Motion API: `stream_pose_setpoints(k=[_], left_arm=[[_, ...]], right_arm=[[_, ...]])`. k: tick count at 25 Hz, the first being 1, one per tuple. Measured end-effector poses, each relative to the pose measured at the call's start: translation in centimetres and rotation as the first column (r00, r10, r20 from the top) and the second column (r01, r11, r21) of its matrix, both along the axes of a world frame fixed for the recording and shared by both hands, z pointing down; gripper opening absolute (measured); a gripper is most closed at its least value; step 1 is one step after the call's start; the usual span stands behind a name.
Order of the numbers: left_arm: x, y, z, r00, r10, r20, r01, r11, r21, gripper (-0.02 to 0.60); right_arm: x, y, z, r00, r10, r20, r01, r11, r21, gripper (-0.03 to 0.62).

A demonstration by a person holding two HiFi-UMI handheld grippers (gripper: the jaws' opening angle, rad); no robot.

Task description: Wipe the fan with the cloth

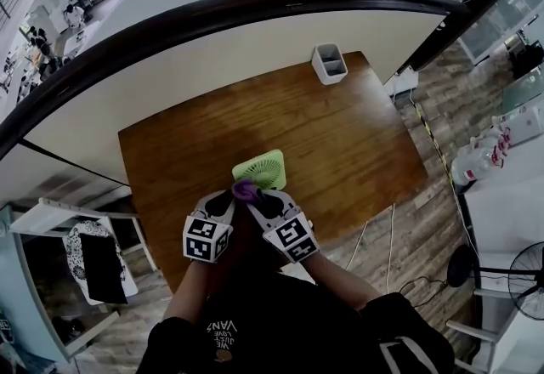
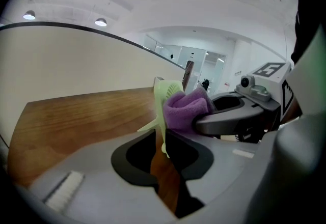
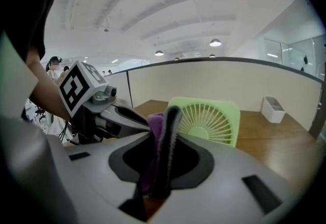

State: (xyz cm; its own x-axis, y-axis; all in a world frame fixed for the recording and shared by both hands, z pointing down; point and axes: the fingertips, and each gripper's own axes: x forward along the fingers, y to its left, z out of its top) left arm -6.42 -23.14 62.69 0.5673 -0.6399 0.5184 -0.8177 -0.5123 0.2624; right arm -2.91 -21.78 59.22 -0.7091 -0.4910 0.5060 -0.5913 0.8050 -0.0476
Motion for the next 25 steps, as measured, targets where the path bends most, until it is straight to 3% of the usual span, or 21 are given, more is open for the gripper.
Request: stream_pose_setpoints(k=[5,10,18,25], left_arm=[[-0.5,0.3,0.0,1.0,-0.014,-0.003,0.014,1.0,-0.003,0.034],[-0.2,0.1,0.1,1.0,-0.015,-0.012,0.015,1.0,-0.003,0.021],[0.4,-0.1,0.7,1.0,-0.015,-0.012,0.014,1.0,-0.018,0.02],[1.0,-0.3,0.7,1.0,-0.005,-0.015,0.004,1.0,-0.02,0.02]], right_arm=[[0.7,-0.7,0.4,1.0,0.02,-0.011,-0.02,1.0,-0.003,0.092],[4.1,-1.9,0.5,0.994,0.106,-0.014,-0.106,0.994,-0.023,0.092],[9.9,-3.9,1.5,0.965,0.261,-0.03,-0.263,0.964,-0.049,0.092],[12.4,-4.9,2.2,0.934,0.353,-0.055,-0.356,0.932,-0.064,0.093]])
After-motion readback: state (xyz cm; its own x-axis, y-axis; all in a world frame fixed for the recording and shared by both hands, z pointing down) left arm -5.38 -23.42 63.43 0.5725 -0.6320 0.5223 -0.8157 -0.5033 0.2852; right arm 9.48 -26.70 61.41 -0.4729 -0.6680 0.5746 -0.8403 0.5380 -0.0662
